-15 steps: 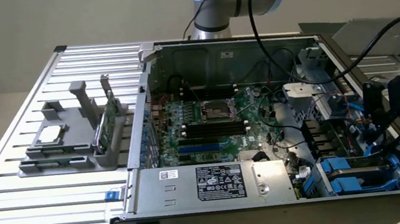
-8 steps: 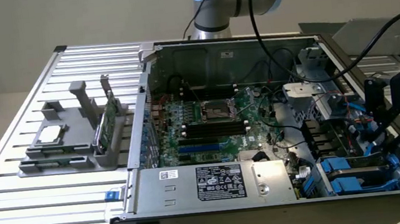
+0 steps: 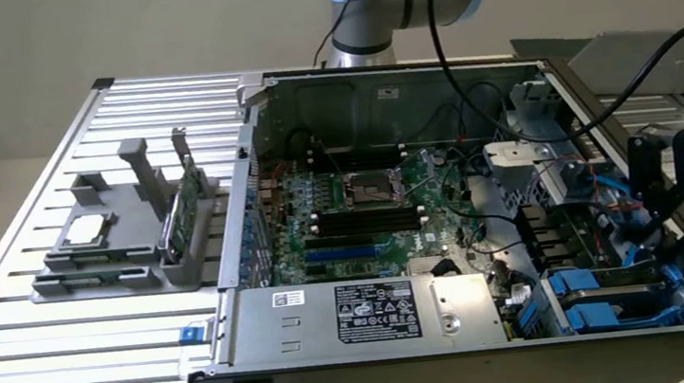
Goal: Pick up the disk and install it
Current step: 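Insert the disk into the insertion slot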
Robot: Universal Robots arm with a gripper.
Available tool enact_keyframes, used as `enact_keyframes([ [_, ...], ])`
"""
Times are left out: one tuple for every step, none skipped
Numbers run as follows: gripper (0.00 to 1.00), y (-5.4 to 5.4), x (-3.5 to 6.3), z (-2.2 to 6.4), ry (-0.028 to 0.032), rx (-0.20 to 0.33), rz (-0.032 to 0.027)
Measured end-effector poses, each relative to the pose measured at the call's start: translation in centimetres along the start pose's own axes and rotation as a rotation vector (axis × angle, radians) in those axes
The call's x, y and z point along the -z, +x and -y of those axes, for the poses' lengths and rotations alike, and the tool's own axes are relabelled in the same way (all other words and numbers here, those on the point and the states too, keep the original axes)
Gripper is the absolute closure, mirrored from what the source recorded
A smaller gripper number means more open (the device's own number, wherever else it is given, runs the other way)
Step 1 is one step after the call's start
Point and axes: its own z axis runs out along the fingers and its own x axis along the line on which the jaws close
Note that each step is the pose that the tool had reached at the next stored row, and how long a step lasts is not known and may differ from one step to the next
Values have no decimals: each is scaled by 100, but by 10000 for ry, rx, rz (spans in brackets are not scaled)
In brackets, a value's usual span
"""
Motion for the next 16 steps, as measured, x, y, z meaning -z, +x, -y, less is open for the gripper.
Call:
enact_keyframes([
  [71,-8,1,3,3,0,-1],
  [71,-13,2,5,5,0,0],
  [71,-18,2,6,6,0,-3],
  [71,-25,3,7,9,0,-3],
  [71,-31,3,9,10,0,-4],
  [71,-38,3,11,12,-1,-6],
  [71,-44,3,13,13,-1,-6],
  [71,-51,3,15,14,-1,-7],
  [71,-56,4,17,15,-1,-7],
  [71,-61,4,18,15,-1,-7],
  [71,-66,5,20,15,-1,-8],
  [71,-71,5,22,16,-1,-8],
  [71,-76,5,24,16,-1,-8],
  [71,-81,6,26,17,-1,-7],
  [71,-84,6,27,17,0,-7],
  [71,-88,5,29,16,1,-8],
])
